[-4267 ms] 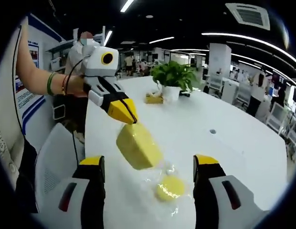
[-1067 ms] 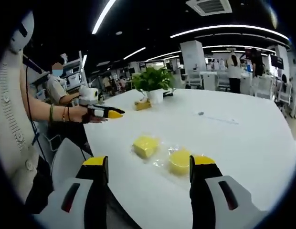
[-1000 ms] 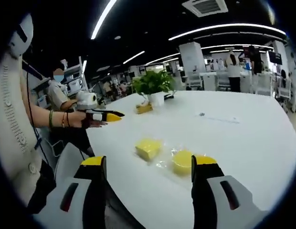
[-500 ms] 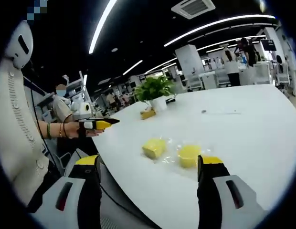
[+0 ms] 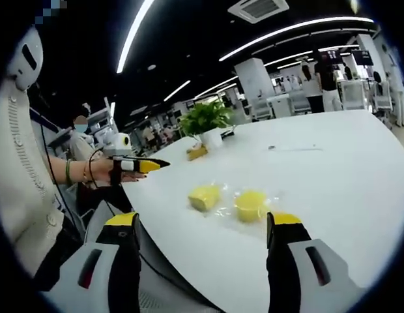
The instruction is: Compare the silicone blocks by pressing each to a similar depth, holding the contact briefly, and releasing to observe deformation and rebound differences across the visible hardness samples.
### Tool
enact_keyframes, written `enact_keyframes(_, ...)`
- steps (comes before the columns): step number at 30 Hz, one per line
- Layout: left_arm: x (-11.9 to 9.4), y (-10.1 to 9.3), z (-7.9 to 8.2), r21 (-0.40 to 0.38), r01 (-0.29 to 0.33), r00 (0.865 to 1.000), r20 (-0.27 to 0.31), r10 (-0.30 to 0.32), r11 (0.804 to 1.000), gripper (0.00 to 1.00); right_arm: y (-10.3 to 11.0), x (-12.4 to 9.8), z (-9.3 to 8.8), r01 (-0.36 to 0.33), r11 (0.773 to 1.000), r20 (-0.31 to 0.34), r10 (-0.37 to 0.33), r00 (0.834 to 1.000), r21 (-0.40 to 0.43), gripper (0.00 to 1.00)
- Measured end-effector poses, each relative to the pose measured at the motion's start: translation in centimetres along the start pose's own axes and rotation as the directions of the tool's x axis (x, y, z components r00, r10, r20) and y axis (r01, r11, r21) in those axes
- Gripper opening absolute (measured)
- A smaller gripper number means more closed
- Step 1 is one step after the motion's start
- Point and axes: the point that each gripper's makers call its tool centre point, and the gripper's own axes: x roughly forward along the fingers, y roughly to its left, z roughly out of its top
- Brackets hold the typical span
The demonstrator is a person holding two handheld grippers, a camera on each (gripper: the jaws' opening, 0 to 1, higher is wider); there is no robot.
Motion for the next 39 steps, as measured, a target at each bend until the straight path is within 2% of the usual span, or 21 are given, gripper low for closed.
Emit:
enact_keyframes(4,2.0,-0.8,0.2,-0.052,0.040,0.999,-0.011,-0.040,0.998,0.56,-0.4,-0.2,0.2,0.010,1.000,0.011,-0.010,1.000,0.008,0.74)
enact_keyframes(10,4.4,-0.8,0.5,-0.147,0.051,0.998,-0.012,-0.054,0.988,0.55,-1.0,-0.5,0.5,0.015,1.000,0.016,-0.015,1.000,0.019,0.74)
enact_keyframes(16,6.5,-0.7,0.2,-0.280,0.060,0.997,-0.027,-0.070,0.958,0.53,-1.9,-0.8,0.4,0.024,0.999,0.019,-0.025,1.000,0.039,0.73)
enact_keyframes(20,8.0,-1.0,0.0,-0.364,0.068,0.995,-0.038,-0.087,0.929,0.52,-2.5,-0.8,0.4,0.026,0.998,0.029,-0.028,0.999,0.056,0.73)
enact_keyframes(25,9.7,-1.4,-0.3,-0.402,0.069,0.992,-0.067,-0.104,0.913,0.53,-3.2,-0.6,-0.2,0.026,0.997,0.021,-0.027,0.999,0.075,0.72)
enact_keyframes(26,10.2,-1.5,-0.5,-0.426,0.060,0.991,-0.084,-0.105,0.903,0.54,-3.4,-0.6,-0.4,0.027,0.997,0.014,-0.028,1.000,0.077,0.72)
enact_keyframes(30,11.6,-1.4,-1.3,-0.426,0.040,0.987,-0.124,-0.103,0.904,0.55,-3.9,-0.5,-0.7,0.025,0.995,0.015,-0.027,1.000,0.094,0.72)
enact_keyframes(33,12.4,-1.3,-2.0,-0.462,0.024,0.984,-0.145,-0.103,0.887,0.55,-4.2,-0.5,-0.9,0.026,0.994,0.014,-0.028,1.000,0.102,0.71)
enact_keyframes(36,13.4,-1.1,-3.3,-0.537,-0.024,0.977,-0.192,-0.095,0.843,0.55,-4.7,-0.6,-1.2,0.027,0.993,0.007,-0.028,1.000,0.111,0.71)
enact_keyframes(37,13.7,-0.9,-3.4,-0.539,-0.027,0.978,-0.190,-0.090,0.842,0.55,-4.7,-0.8,-1.4,0.021,0.993,0.002,-0.021,1.000,0.118,0.71)
enact_keyframes(39,14.3,-0.6,-3.8,-0.566,-0.054,0.976,-0.203,-0.076,0.823,0.54,-4.9,-1.0,-1.6,0.017,0.992,-0.004,-0.017,1.000,0.128,0.71)
